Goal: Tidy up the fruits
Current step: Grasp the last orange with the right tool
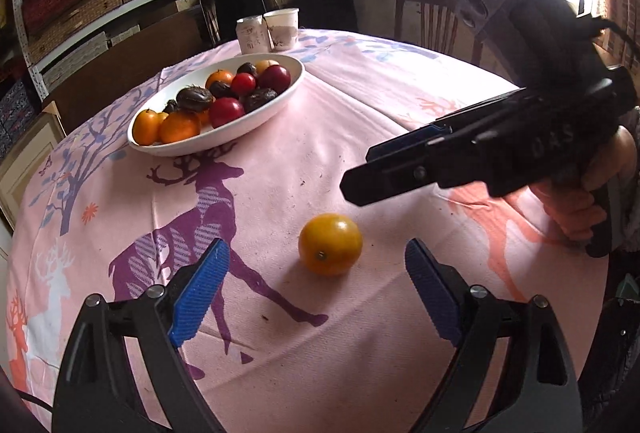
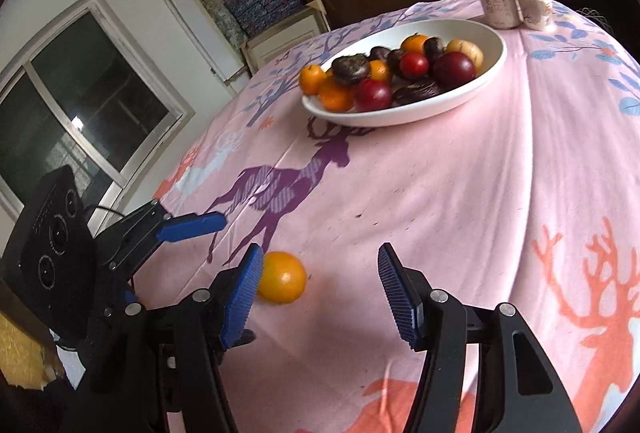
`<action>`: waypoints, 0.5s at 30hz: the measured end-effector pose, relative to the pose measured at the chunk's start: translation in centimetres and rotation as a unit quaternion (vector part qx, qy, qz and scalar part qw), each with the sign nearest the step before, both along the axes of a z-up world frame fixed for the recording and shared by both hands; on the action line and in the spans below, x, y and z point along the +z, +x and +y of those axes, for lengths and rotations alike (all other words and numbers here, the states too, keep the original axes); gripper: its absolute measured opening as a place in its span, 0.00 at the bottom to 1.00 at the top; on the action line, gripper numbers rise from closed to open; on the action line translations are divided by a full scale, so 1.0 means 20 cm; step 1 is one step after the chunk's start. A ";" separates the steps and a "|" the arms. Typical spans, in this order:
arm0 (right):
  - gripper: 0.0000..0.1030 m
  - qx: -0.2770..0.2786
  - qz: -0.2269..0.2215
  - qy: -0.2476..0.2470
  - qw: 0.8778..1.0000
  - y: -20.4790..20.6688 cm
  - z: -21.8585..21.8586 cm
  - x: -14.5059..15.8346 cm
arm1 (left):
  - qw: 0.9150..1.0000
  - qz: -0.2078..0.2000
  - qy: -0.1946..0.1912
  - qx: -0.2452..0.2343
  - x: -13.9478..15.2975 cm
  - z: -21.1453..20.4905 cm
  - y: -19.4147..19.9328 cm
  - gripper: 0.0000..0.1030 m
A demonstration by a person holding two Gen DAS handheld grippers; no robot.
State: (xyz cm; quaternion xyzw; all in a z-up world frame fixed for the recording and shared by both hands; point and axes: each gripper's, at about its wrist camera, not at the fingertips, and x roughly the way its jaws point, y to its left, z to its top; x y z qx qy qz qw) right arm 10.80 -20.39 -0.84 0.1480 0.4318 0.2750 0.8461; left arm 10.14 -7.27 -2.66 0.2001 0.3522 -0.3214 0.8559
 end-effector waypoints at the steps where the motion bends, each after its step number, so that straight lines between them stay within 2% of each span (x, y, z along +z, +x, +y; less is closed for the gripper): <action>1: 0.58 0.007 0.003 -0.002 1.000 0.00 0.02 0.00 | 1.000 0.006 0.003 -0.002 -0.01 -0.01 0.01 0.85; 2: 0.58 0.012 0.007 -0.006 1.000 0.00 0.04 -0.01 | 1.000 0.013 0.004 -0.007 -0.02 -0.01 0.02 0.84; 4: 0.57 0.019 0.016 -0.011 1.000 0.02 0.08 -0.02 | 0.999 0.036 0.004 -0.012 -0.04 -0.02 0.06 0.69; 5: 0.55 0.023 0.022 -0.011 0.999 0.03 0.09 -0.03 | 0.999 0.048 0.007 -0.013 -0.06 -0.03 0.08 0.65; 6: 0.51 0.026 0.029 -0.011 0.999 0.04 0.10 -0.04 | 0.998 0.058 0.009 -0.015 -0.08 -0.04 0.10 0.58; 8: 0.48 0.037 0.038 -0.008 0.999 0.05 0.13 -0.06 | 0.997 0.070 0.006 -0.020 -0.09 -0.05 0.12 0.53; 10: 0.41 0.054 0.045 -0.002 0.998 0.05 0.16 -0.08 | 0.997 0.079 -0.001 -0.026 -0.10 -0.06 0.13 0.42; 12: 0.37 0.057 0.033 -0.009 0.998 0.03 0.18 -0.07 | 0.996 0.081 0.000 -0.026 -0.10 -0.07 0.13 0.41; 15: 0.37 0.051 0.029 -0.007 0.998 0.02 0.17 -0.06 | 0.997 0.075 0.005 -0.028 -0.10 -0.08 0.12 0.38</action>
